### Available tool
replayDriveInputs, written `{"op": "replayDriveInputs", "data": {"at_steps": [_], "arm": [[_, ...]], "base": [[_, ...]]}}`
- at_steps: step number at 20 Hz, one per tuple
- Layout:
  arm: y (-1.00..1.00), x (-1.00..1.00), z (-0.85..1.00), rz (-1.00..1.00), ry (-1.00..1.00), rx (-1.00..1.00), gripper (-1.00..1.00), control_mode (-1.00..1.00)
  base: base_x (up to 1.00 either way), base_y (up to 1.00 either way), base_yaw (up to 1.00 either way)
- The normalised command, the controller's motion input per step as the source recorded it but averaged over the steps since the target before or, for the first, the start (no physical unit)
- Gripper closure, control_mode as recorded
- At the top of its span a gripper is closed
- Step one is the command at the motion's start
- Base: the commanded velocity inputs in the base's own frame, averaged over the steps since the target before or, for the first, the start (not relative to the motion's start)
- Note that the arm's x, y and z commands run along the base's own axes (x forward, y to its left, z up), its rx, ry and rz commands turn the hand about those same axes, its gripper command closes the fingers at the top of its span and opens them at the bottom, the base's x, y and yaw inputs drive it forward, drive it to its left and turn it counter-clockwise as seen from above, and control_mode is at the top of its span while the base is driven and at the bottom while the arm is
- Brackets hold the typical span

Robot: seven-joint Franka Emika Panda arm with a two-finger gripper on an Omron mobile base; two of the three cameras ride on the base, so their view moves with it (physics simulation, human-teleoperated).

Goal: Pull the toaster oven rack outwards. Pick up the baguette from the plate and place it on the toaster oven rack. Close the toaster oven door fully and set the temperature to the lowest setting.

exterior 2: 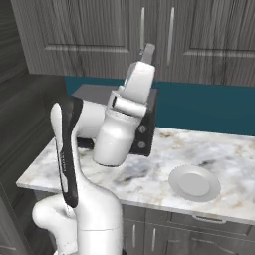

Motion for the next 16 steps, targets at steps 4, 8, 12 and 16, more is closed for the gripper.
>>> {"op": "replayDriveInputs", "data": {"at_steps": [4, 8, 12, 16], "arm": [[0.64, 0.02, -0.08, 0.31, 0.46, 0.75, -1.0, -1.0], [0.68, 0.01, 0.16, 0.4, 0.17, 0.68, -1.0, -1.0], [0.43, -0.48, 1.0, 0.09, -0.32, 0.03, -1.0, -1.0], [0.14, -0.36, 0.93, -0.28, -0.04, -0.3, -1.0, -1.0]], "base": [[0.0, 0.0, 0.0], [0.0, 0.0, 0.0], [0.0, 0.0, 0.0], [0.0, 0.0, 0.0]]}}
